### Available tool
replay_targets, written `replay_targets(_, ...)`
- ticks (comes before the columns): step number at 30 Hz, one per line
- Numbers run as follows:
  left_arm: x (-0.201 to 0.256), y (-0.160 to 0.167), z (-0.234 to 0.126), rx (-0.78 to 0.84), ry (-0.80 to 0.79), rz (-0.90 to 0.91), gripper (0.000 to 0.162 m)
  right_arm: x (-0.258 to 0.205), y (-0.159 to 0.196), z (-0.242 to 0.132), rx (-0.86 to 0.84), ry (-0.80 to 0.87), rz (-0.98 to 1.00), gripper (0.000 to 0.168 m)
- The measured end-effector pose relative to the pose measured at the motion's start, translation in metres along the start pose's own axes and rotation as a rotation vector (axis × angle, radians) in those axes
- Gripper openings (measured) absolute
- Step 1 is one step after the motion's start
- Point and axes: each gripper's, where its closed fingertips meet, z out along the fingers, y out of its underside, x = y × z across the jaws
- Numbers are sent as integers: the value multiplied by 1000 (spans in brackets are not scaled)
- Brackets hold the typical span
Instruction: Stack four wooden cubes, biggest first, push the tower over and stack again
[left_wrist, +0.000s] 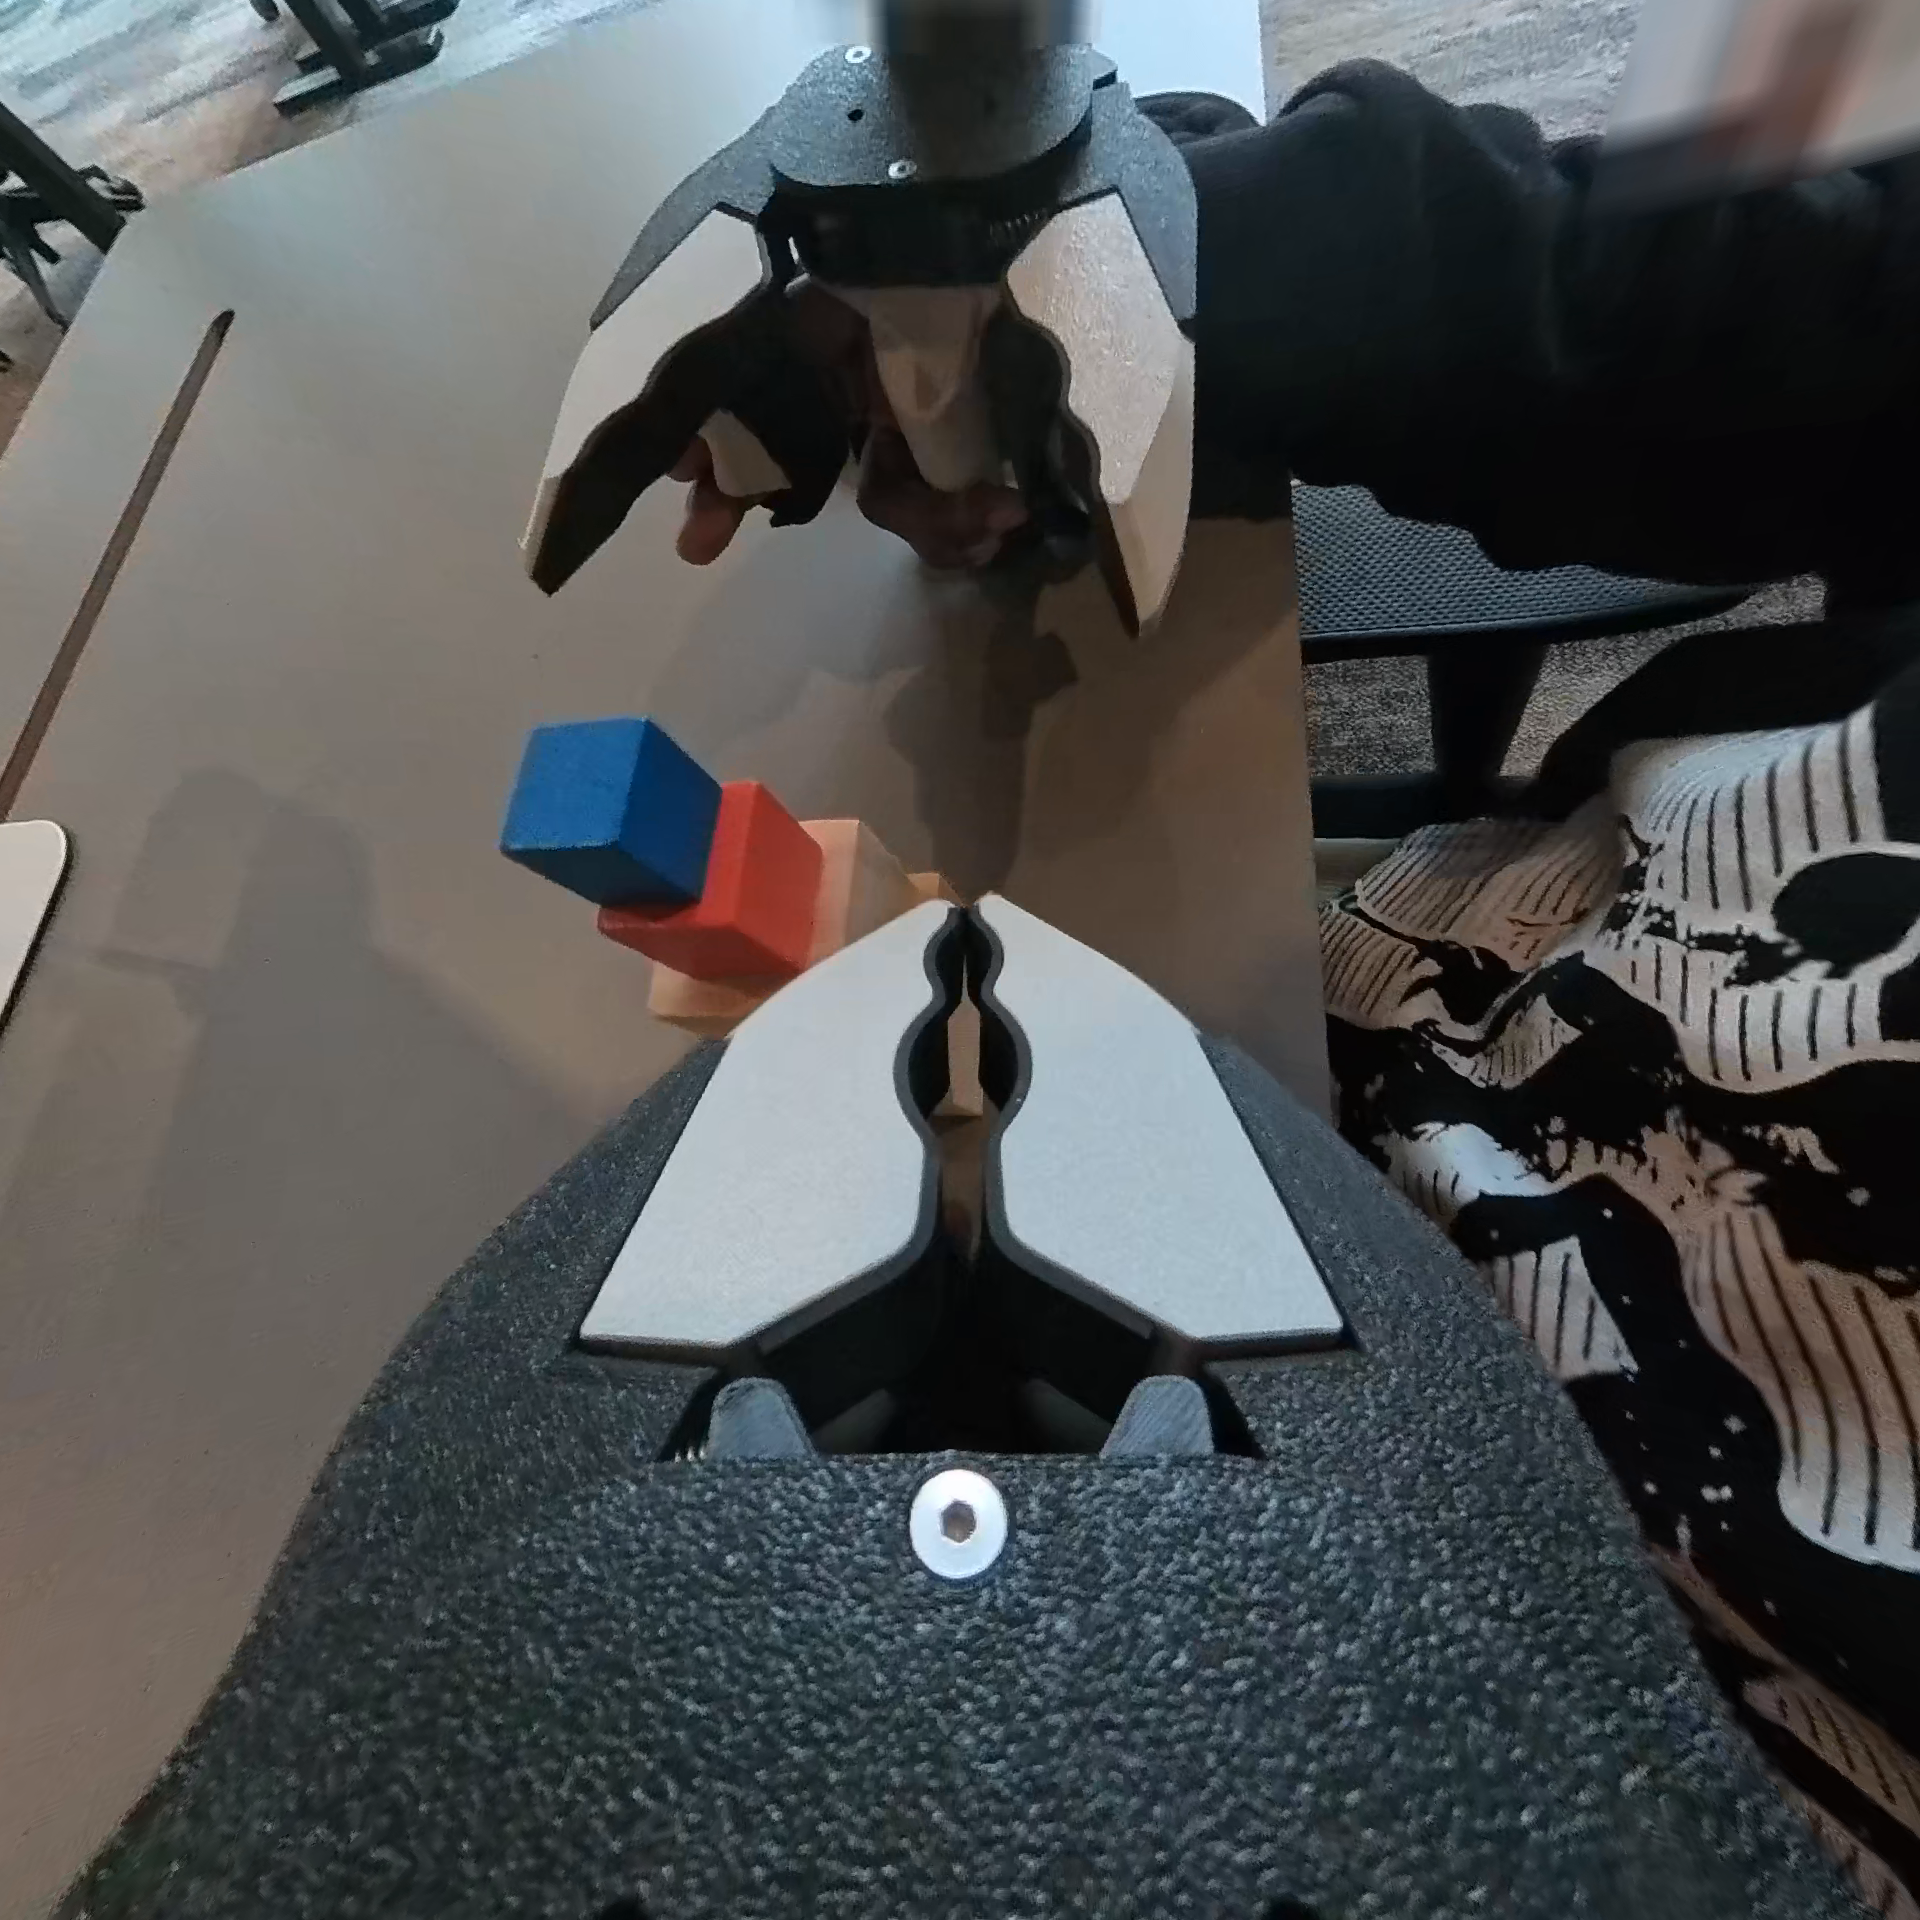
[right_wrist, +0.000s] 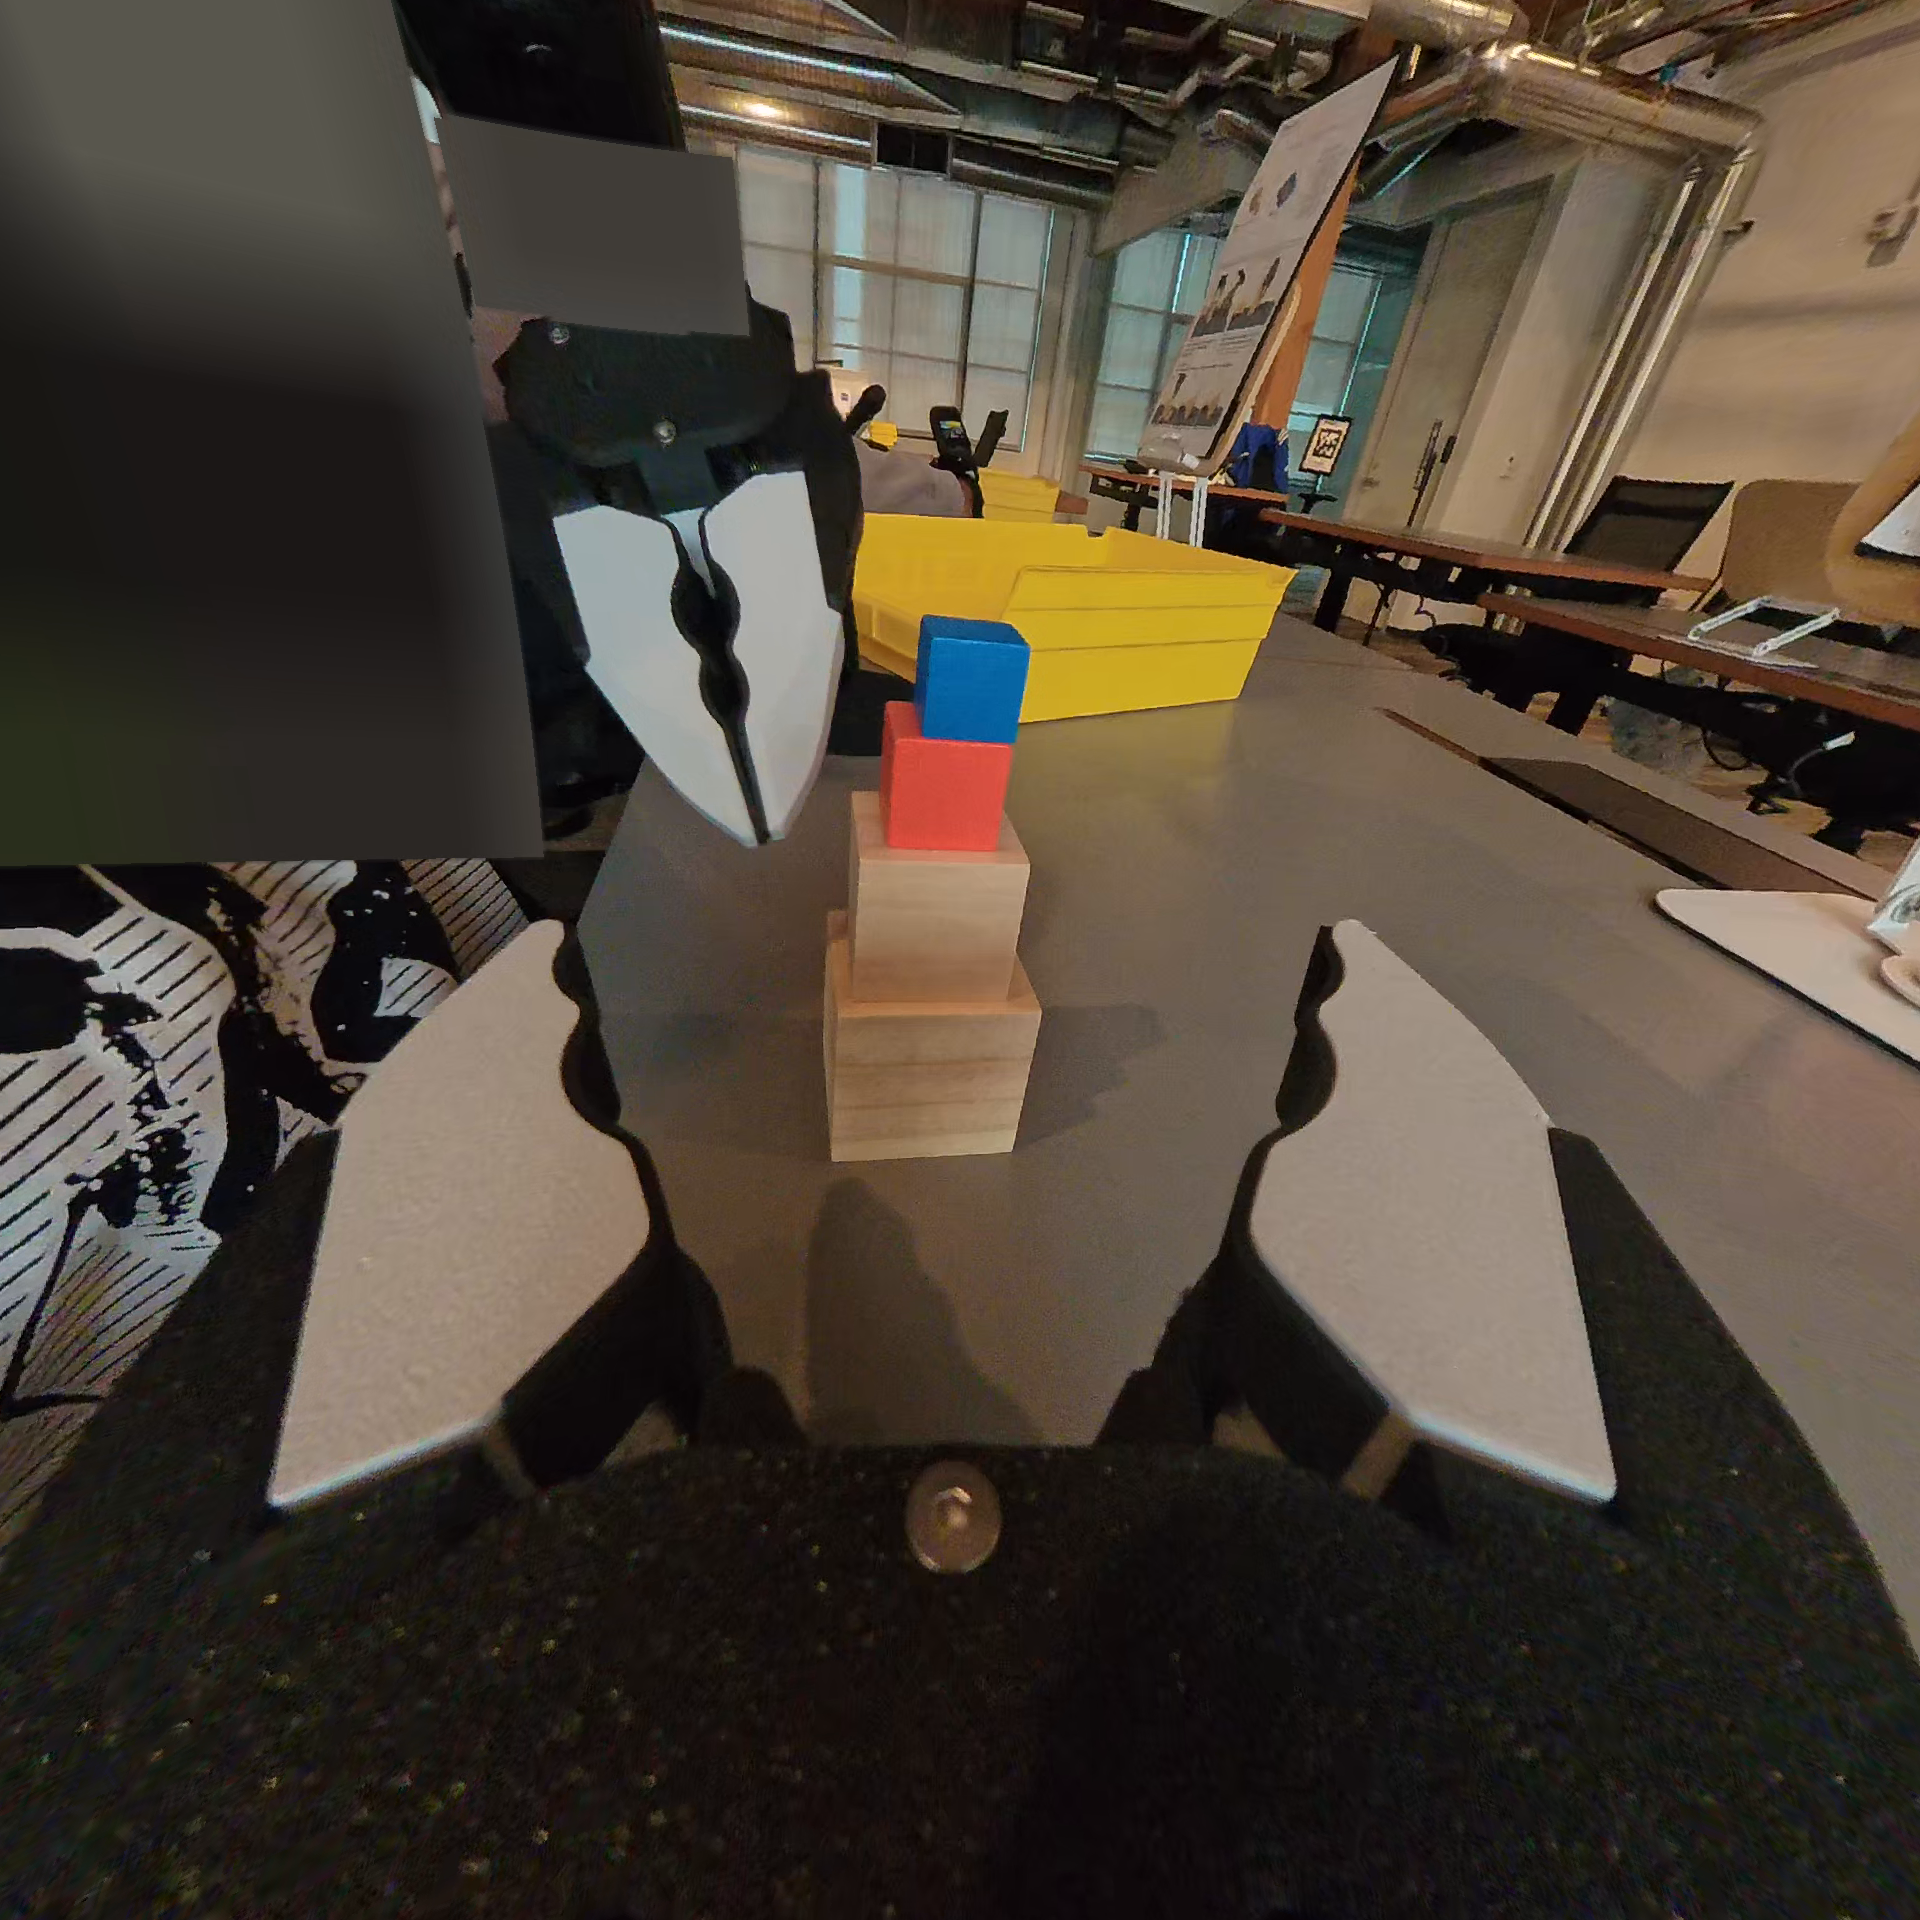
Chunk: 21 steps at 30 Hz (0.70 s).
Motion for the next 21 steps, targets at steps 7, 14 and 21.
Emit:
replay_targets(7,-8,3,8,-23,-35,-17,0,1,0,0,2,3,8,124)
replay_targets(14,-22,1,8,-19,-62,-18,0,2,-1,-1,6,8,13,123)
replay_targets(21,-33,4,15,-29,-60,-28,0,3,-1,-1,8,10,16,122)
